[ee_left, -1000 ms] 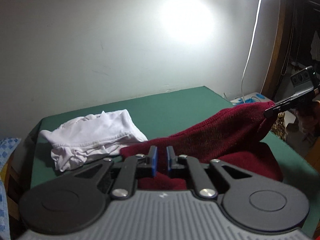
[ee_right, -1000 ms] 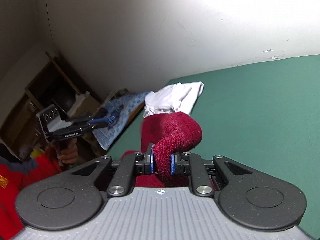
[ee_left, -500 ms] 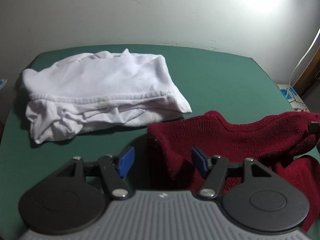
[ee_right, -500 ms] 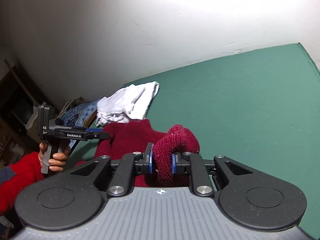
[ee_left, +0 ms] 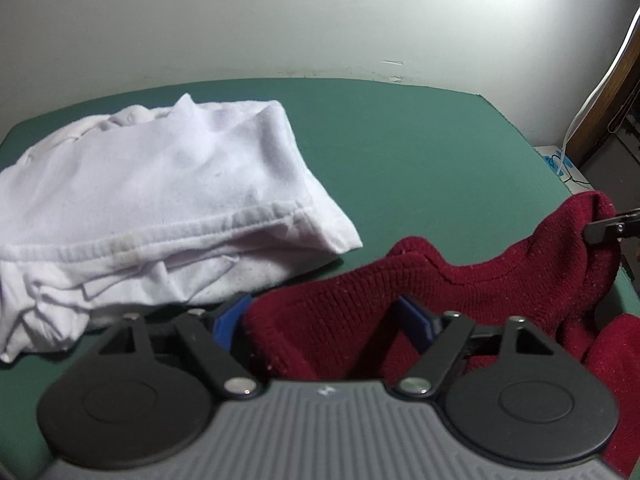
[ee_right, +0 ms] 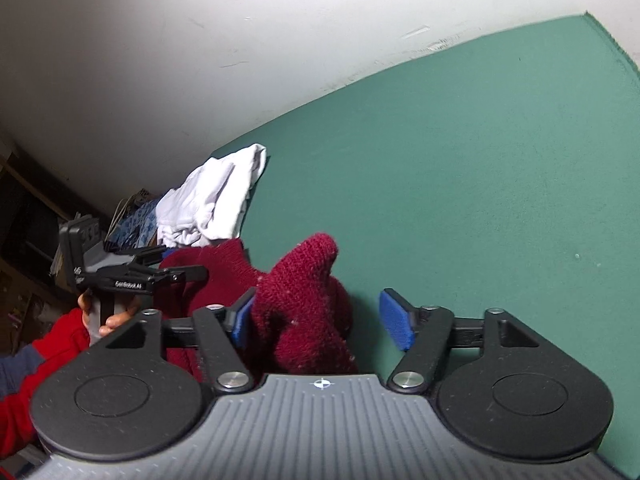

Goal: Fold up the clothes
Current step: 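Grasp the edge of the folded red sweater with both grippers, then lift and flip the red sweater bundle over with both grippers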

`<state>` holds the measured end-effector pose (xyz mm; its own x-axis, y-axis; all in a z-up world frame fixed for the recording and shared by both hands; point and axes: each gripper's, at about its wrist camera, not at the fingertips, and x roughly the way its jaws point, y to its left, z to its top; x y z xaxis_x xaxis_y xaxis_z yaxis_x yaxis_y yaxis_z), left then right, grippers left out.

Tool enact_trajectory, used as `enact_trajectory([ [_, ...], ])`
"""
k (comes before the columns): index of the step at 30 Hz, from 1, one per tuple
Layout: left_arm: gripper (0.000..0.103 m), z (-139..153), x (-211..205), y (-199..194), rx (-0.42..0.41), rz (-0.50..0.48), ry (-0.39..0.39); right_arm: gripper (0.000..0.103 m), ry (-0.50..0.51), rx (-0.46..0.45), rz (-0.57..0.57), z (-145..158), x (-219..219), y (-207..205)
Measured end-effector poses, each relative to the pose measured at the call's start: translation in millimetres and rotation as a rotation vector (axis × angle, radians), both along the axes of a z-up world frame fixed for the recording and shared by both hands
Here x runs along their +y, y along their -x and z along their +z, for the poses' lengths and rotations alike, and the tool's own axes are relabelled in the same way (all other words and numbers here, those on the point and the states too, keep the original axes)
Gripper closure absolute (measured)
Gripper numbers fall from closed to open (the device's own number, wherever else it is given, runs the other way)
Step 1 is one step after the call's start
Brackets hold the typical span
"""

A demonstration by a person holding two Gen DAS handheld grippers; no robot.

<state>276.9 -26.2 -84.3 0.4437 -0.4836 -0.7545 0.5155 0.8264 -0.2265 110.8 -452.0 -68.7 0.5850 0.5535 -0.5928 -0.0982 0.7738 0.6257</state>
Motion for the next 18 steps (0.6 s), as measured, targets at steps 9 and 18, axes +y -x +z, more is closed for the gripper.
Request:
enact_trajectory([
  [9, 0.089, 29, 4, 32, -0.135, 0.043, -0.032, 0.093, -0.012, -0.002, 0.057, 8, 15, -31],
  [18, 0.089, 109, 47, 131, -0.286, 0.085, 0.101, 0.094, -0.005, -0.219, 0.249, 78, 40, 34],
])
